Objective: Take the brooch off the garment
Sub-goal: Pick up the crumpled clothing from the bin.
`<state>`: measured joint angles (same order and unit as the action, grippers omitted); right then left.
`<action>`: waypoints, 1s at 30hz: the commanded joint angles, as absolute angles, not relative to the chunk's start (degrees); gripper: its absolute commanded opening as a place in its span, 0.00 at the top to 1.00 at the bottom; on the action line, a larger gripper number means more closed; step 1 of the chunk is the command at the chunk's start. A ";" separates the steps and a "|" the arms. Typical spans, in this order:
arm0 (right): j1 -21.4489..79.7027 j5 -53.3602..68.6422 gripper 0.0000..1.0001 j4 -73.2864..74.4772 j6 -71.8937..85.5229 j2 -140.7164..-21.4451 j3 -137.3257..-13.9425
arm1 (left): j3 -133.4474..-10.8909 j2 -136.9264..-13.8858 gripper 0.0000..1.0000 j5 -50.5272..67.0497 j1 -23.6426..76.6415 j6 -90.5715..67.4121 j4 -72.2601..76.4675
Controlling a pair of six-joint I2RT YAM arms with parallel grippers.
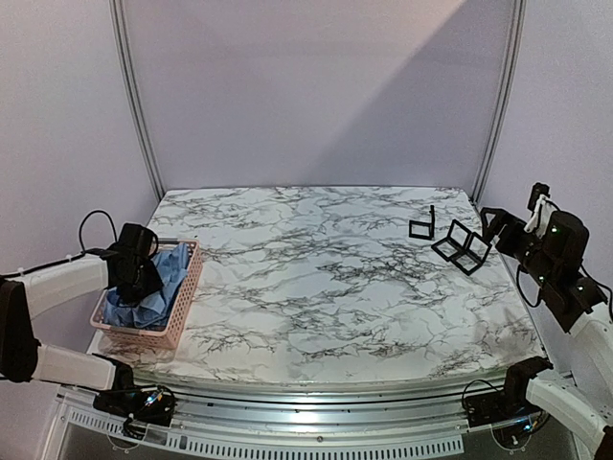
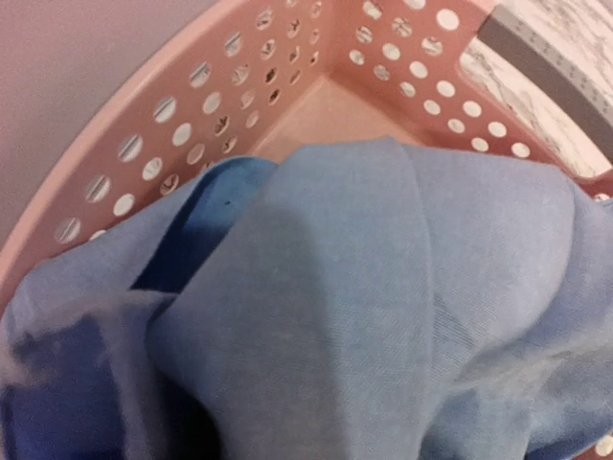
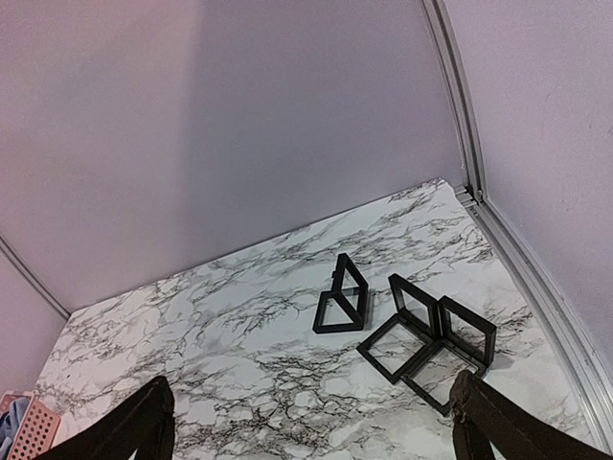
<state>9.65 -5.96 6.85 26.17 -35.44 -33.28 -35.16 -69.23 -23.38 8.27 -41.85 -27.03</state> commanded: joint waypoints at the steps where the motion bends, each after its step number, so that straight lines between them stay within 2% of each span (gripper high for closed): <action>1: 9.67 -7.65 0.01 10.33 27.06 -34.62 -32.53 | -36.27 -66.84 0.93 -19.58 7.81 -39.41 -29.09; 2: 9.67 -7.80 0.01 10.99 27.23 -34.67 -32.80 | -37.14 -66.15 1.00 -19.59 7.83 -38.81 -29.98; 12: 9.67 -8.41 0.01 14.41 29.72 -31.81 -34.52 | -45.59 -57.96 1.00 -18.61 7.90 -34.16 -35.50; 20: 9.67 -9.91 0.01 16.67 30.28 -29.96 -35.53 | -60.59 -57.14 1.00 -15.85 10.24 -23.34 -39.13; 30: 9.65 -10.48 0.01 17.04 30.49 -29.33 -37.12 | -75.57 -58.63 1.00 -2.29 18.55 -13.68 -37.74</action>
<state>9.65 -9.54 16.29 29.91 -29.63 -35.22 -71.05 -58.17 -10.17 14.72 -19.27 -39.09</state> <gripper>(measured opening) 0.987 0.054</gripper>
